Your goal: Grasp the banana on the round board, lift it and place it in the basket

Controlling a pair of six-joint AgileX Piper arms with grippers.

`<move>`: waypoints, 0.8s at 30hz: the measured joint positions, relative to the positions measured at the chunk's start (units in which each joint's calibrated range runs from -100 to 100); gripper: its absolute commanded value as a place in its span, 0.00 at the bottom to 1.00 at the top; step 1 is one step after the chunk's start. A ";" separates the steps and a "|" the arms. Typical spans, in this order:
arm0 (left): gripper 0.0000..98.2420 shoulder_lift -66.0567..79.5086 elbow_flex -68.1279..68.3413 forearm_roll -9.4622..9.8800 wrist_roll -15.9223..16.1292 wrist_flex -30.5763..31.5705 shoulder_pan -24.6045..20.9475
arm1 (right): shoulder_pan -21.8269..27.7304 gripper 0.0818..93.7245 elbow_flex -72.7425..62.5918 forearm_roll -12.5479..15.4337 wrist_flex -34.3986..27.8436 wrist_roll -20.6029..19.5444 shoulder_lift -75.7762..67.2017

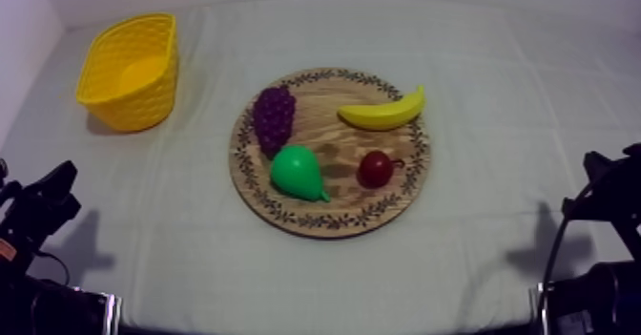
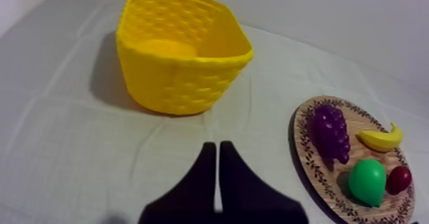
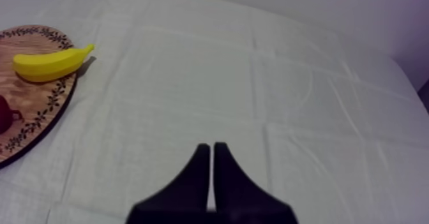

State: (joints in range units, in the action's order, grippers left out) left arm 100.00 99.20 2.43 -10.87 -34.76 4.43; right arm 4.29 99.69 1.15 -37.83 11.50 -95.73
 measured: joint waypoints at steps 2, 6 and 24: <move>0.00 0.00 0.35 -0.08 0.18 0.68 -0.20 | 0.00 0.00 0.00 0.00 0.00 0.00 0.00; 0.00 0.00 0.51 -0.13 1.38 2.11 -0.89 | 0.00 0.00 0.00 0.00 -0.08 0.00 0.00; 0.00 0.00 0.58 -0.13 2.37 1.96 -0.92 | 0.00 0.00 0.00 0.00 -0.08 -0.03 0.00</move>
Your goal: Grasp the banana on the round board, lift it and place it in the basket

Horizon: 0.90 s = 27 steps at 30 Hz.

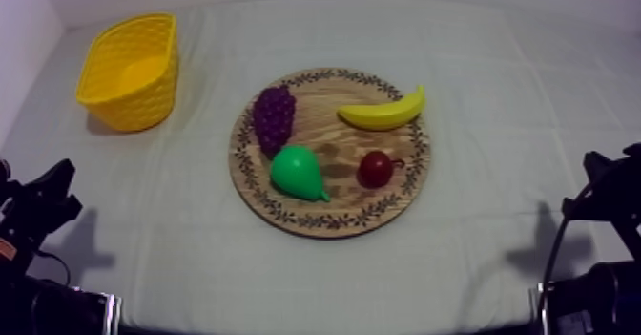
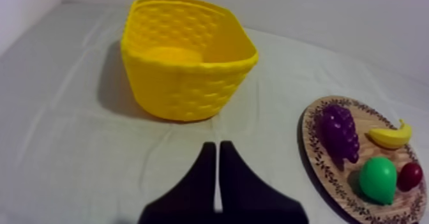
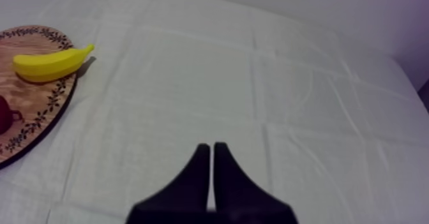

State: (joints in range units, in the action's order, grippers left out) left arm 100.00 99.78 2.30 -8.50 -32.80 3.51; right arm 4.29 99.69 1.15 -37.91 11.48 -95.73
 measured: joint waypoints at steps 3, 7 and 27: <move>0.01 0.00 0.00 0.00 0.88 -0.17 -0.06 | 0.00 0.00 0.00 0.00 0.00 0.00 0.00; 0.01 -1.42 0.00 0.00 2.10 1.20 0.03 | 0.00 0.00 0.00 0.00 0.00 0.00 0.00; 0.01 -42.32 -36.02 1.84 10.29 9.22 12.08 | 0.00 0.00 0.00 0.00 0.00 0.00 0.00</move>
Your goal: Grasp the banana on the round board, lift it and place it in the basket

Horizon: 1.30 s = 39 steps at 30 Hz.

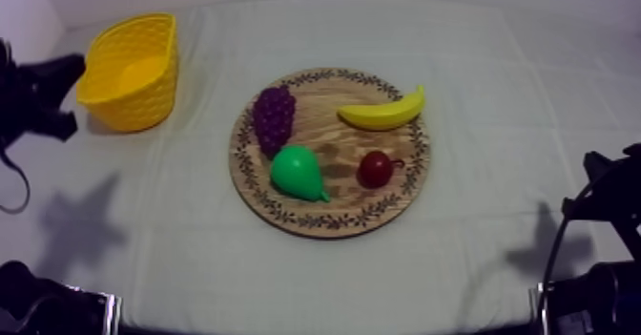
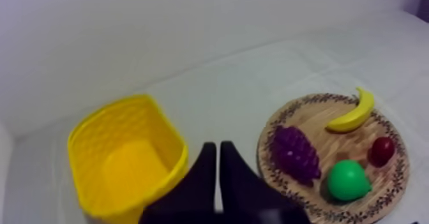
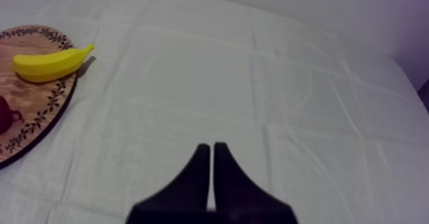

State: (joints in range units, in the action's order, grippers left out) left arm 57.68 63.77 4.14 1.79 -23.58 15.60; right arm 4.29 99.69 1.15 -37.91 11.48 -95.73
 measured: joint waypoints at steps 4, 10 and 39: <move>0.01 -9.74 -11.38 0.01 1.29 -3.80 3.69 | 0.00 0.00 0.00 0.00 0.00 0.00 0.00; 0.01 -21.72 -25.29 0.21 3.46 -8.45 8.92 | 0.00 0.00 0.00 0.00 0.00 0.07 0.00; 0.05 -54.22 -42.74 -1.21 6.44 -19.59 20.22 | 0.00 0.00 0.00 0.00 0.00 -0.01 0.00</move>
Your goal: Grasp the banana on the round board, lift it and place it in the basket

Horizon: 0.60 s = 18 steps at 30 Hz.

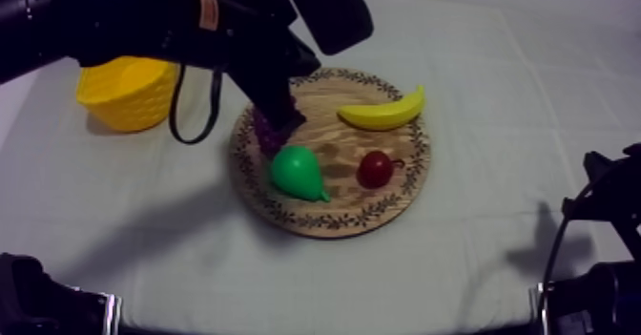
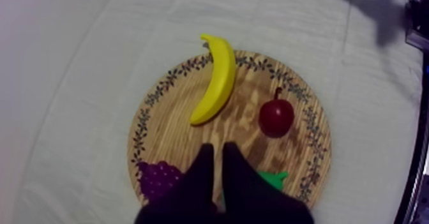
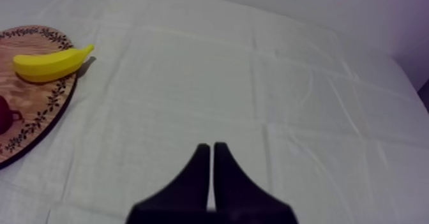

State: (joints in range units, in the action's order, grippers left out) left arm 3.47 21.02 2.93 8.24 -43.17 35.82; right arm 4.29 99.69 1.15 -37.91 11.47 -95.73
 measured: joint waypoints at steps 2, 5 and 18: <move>0.05 0.00 0.77 0.04 0.02 0.89 0.19 | 0.00 0.00 0.00 0.00 0.00 0.00 0.00; 0.05 0.19 2.19 0.77 0.10 2.55 0.82 | 0.00 0.00 0.00 0.00 0.00 0.00 0.00; 0.72 -0.43 8.82 6.40 -7.15 9.54 1.61 | 0.00 0.00 0.00 0.00 0.04 0.00 0.00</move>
State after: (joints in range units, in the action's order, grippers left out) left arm 3.03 29.84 9.33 1.09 -33.63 37.43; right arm 4.29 99.69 1.15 -37.87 11.47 -95.73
